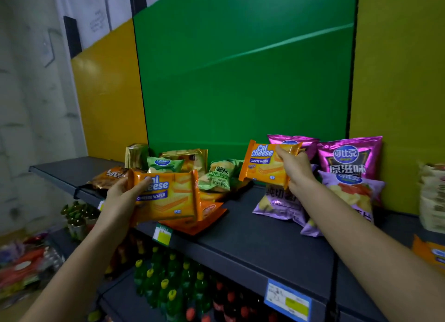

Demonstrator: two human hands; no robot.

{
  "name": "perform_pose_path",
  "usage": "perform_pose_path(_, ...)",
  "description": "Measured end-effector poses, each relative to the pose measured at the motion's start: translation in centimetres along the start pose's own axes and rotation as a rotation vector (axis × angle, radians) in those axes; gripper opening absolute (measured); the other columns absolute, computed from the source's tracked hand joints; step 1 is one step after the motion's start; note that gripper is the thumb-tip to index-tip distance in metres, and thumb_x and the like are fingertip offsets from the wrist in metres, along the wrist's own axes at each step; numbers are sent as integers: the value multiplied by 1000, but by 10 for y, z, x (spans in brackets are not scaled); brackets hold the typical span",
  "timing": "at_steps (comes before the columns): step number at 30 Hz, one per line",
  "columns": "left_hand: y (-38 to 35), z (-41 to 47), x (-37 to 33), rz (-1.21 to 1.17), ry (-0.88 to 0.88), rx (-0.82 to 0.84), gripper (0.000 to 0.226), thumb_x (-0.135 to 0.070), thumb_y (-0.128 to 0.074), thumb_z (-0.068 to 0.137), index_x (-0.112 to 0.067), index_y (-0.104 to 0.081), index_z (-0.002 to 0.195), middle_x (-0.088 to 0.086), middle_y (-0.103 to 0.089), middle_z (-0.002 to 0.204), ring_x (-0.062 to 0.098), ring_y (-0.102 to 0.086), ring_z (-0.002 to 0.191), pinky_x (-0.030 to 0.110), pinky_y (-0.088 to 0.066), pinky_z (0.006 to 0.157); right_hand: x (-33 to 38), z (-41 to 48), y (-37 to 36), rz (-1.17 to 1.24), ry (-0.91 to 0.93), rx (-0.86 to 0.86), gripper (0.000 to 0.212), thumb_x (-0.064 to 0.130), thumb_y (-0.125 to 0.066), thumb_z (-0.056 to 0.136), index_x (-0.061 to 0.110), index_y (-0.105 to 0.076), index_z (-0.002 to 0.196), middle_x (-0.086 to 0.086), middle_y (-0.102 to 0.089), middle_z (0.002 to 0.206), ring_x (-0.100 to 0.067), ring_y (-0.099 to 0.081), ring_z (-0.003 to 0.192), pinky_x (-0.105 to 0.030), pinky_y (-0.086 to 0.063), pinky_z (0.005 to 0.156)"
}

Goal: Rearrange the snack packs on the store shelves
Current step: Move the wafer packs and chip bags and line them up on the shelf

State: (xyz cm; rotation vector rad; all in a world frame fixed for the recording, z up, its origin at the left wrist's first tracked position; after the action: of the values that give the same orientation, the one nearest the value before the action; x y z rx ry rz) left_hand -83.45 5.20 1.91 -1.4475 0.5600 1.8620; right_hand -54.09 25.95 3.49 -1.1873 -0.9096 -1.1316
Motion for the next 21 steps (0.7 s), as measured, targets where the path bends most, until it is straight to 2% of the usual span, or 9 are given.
perform_pose_path(2,-3,16,4,-12,8,6,20,-26,-60,86,-15,-57,103,9,-65,94,24,-63,75,31,-56,46,-8,17,-7,-38,-1,-23,46,50,-63,58,22,-48,91,-12,-65,112,-34,-63,102,-51,-53,88)
perform_pose_path(3,-5,22,4,-18,10,6,10,-25,-59,87,-19,-56,95,7,-63,91,23,-62,73,27,-55,41,-8,17,-11,-47,3,-31,40,45,-63,61,21,-48,90,-14,-64,113,-34,-63,101,-51,-52,88)
perform_pose_path(5,-10,34,4,-44,4,9,9,-22,-57,89,-23,-51,82,5,-60,87,20,-60,69,23,-51,35,-5,13,-19,-78,15,-48,31,28,-60,75,13,-46,98,-19,-60,117,-35,-62,102,-52,-51,90)
perform_pose_path(7,-14,46,5,-56,9,21,11,-22,-57,89,-22,-50,81,6,-59,87,19,-65,58,21,-49,34,-7,17,-24,-93,32,-82,19,15,-54,84,8,-45,99,-23,-57,119,-34,-61,103,-52,-49,92)
perform_pose_path(9,-16,56,7,-60,33,39,5,-22,-57,89,-18,-54,88,4,-58,83,9,-65,44,21,-49,34,-13,25,-27,-128,31,-107,25,10,-51,86,4,-43,108,-24,-54,122,-33,-59,104,-50,-50,92)
perform_pose_path(12,-21,77,13,-30,58,96,33,-26,-58,88,-8,-51,116,7,-63,89,20,-67,61,26,-55,42,-22,37,-33,-143,31,-139,14,7,-51,86,7,-40,96,-23,-54,121,-36,-60,105,-48,-53,86)
perform_pose_path(14,-25,92,14,-30,36,112,32,-28,-57,89,-11,-50,115,7,-63,93,21,-63,72,31,-55,52,-29,44,-38,-151,23,-166,14,6,-51,86,11,-38,82,-21,-54,116,-37,-60,105,-50,-52,87)
perform_pose_path(18,-36,123,17,-59,34,164,26,-28,-56,90,-14,-47,109,5,-60,92,19,-60,76,33,-48,59,-42,59,-48,-199,47,-255,18,10,-55,83,1,-46,97,-24,-55,119,-41,-58,107,-53,-49,92)
perform_pose_path(21,-43,147,20,-38,49,210,26,-28,-56,90,-12,-49,109,7,-61,95,22,-60,75,34,-48,57,-47,73,-56,-187,25,-286,19,14,-58,79,6,-46,92,-22,-56,119,-38,-60,105,-52,-51,90)
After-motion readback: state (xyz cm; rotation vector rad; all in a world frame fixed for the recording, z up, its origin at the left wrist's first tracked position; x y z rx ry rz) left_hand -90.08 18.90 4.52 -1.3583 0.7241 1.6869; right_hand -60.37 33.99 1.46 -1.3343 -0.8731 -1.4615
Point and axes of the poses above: each hand's wrist, its own z-axis towards the middle knuckle, its own y-axis out of the back of the hand, x = y × z, the point moved 6 cm from there along z, towards the middle knuckle
